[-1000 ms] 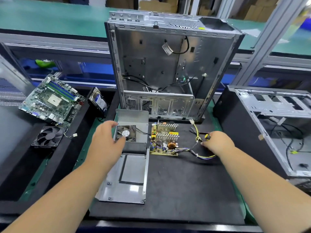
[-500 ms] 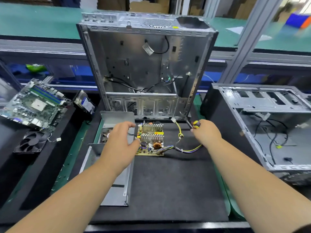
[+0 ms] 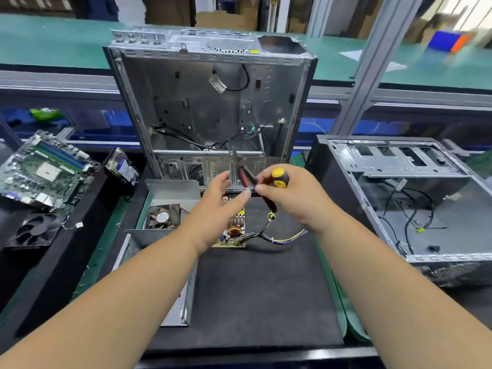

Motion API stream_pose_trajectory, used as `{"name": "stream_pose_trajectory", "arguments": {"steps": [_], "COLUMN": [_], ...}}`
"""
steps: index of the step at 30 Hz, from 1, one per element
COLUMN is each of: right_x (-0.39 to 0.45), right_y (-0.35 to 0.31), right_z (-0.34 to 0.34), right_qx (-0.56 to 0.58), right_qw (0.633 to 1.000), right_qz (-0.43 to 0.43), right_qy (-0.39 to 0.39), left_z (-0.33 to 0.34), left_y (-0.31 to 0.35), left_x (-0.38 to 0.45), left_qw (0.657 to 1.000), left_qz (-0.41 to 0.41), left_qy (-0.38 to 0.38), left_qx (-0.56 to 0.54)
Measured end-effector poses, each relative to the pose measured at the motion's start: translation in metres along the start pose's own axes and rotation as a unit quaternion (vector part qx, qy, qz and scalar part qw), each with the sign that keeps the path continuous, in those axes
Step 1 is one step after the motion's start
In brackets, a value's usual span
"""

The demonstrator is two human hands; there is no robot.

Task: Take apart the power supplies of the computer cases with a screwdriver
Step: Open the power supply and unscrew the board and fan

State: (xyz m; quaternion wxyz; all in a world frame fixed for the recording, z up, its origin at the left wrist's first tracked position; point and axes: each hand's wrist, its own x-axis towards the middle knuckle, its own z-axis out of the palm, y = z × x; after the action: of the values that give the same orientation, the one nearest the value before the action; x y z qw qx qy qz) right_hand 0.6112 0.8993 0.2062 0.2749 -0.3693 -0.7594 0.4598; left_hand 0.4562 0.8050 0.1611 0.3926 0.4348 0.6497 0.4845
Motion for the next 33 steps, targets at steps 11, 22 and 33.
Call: {"name": "stream_pose_trajectory", "arguments": {"steps": [11, 22, 33], "right_x": [-0.016, -0.022, -0.065], "right_y": [-0.049, -0.105, -0.171], "right_z": [0.051, 0.148, 0.376], "right_qx": [0.004, -0.141, 0.202], "right_qw": [0.991, 0.974, 0.948], "right_qz": [-0.017, -0.171, 0.163], "right_qy": [-0.130, 0.046, -0.186], "left_z": [-0.017, -0.151, -0.339], "left_y": [0.007, -0.040, -0.118], "left_x": [-0.033, -0.099, -0.237], "left_qw": [0.951, 0.892, 0.899], "left_qz": [-0.093, -0.174, -0.151], "left_qy": [-0.037, 0.033, 0.188], "left_qx": [-0.293, -0.415, -0.366]}}
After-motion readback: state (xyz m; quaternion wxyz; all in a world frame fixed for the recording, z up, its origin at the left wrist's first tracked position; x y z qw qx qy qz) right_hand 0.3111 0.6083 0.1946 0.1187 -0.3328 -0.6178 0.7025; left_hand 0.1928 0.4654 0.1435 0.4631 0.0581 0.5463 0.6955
